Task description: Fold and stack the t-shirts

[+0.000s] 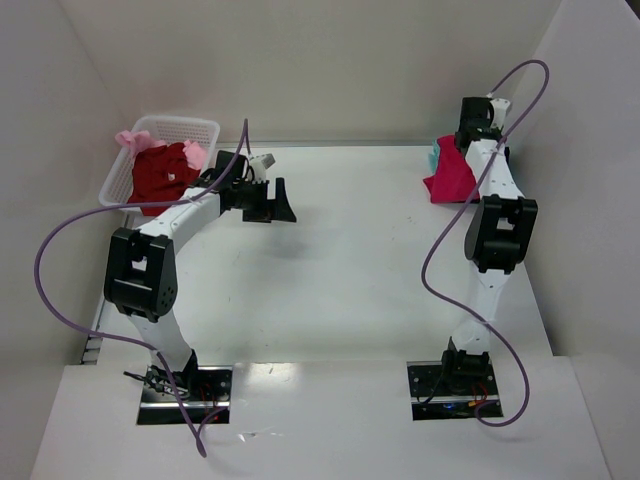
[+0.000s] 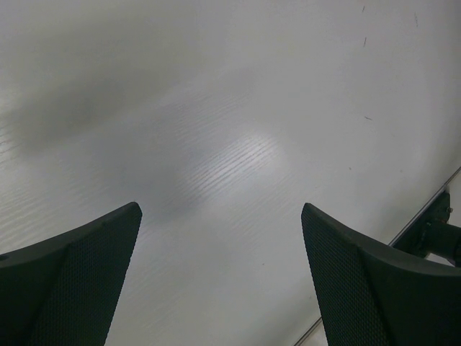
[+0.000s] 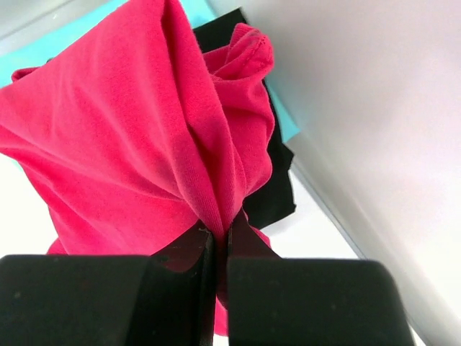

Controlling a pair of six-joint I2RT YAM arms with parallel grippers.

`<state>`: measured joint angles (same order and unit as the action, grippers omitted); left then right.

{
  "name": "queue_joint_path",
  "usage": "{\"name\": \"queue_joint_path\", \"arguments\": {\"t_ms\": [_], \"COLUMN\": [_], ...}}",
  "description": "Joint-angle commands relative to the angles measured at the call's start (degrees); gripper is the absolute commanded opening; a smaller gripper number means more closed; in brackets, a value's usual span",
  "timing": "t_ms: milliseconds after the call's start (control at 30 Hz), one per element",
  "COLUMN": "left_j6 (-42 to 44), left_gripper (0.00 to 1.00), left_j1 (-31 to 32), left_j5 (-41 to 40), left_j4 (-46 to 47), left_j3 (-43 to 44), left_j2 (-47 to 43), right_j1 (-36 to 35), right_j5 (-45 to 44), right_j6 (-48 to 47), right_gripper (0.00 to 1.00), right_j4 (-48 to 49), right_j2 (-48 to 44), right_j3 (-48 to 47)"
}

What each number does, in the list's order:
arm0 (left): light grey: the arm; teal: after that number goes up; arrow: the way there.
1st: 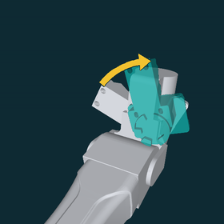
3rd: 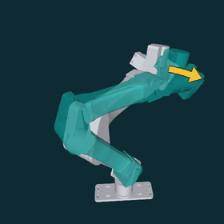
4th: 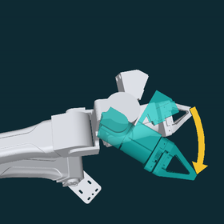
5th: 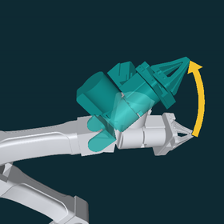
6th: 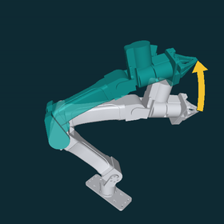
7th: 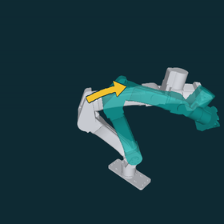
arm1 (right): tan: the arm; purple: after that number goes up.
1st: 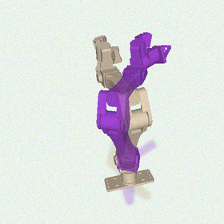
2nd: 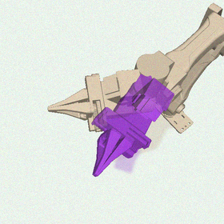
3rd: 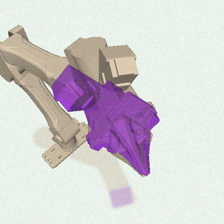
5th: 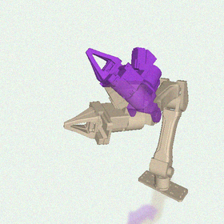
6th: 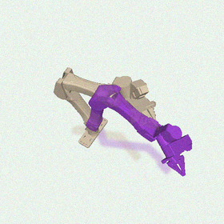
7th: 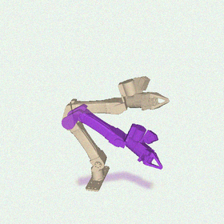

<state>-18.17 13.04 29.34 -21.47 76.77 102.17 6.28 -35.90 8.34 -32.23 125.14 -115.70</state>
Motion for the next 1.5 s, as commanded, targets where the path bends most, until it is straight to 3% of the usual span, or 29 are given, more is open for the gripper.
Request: {"name": "queue_joint_path", "arguments": {"t_ms": [0, 267, 367, 400, 533, 667, 900, 1100, 1233, 1467], "left_j6": [0.33, 0.86, 0.86, 0.86, 0.86, 0.86, 0.33, 0.85, 2.61, 5.87], "left_gripper": [1.00, 1.00, 1.00, 1.00, 1.00, 1.00, 1.00, 1.00, 1.00, 1.00], "left_j1": [-0.03, -0.03, -0.03, -0.03, -0.03, -0.03, -0.03, -0.03, 0.50, 0.50], "left_j5": [2.03, 2.56, 2.56, 2.56, 2.56, 3.09, 5.37, 7.92, 11.17, 11.88], "left_j4": [1.26, 1.26, 1.26, 1.26, 1.26, 1.26, 2.40, 4.34, 5.57, 4.51], "left_j3": [0.22, -0.31, -0.31, -0.31, -0.31, -0.31, 0.22, 5.75, 10.58, 17.88], "left_j2": [0.49, 0.49, 0.49, 0.49, 0.49, 0.49, -0.04, -1.71, -3.64, -8.03], "right_j1": [0.22, 0.22, 0.22, 0.22, 0.22, 0.22, -1.36, -1.36, -1.89, -6.10], "right_j5": [-6.20, -10.32, -11.12, -11.12, -9.90, -8.66, -3.05, 10.03, 16.63, 17.62], "right_j6": [2.30, 2.56, 2.56, 2.56, 3.35, 5.36, 9.67, 12.49, 14.24, 17.49], "right_gripper": [0.00, 0.00, 0.10, 0.15, 0.63, 0.94, 1.00, 1.00, 1.00, 1.00], "right_j4": [5.51, 7.44, 7.44, 7.44, 7.97, 8.59, 10.69, 15.62, 16.76, 21.24], "right_j2": [-4.47, -5.97, -5.44, -5.43, -5.43, -8.15, -20.44, -34.85, -37.86, -40.77], "right_j3": [-0.05, 1.88, 2.93, 2.94, 3.99, 7.50, 22.75, 38.76, 44.50, 52.68]}}
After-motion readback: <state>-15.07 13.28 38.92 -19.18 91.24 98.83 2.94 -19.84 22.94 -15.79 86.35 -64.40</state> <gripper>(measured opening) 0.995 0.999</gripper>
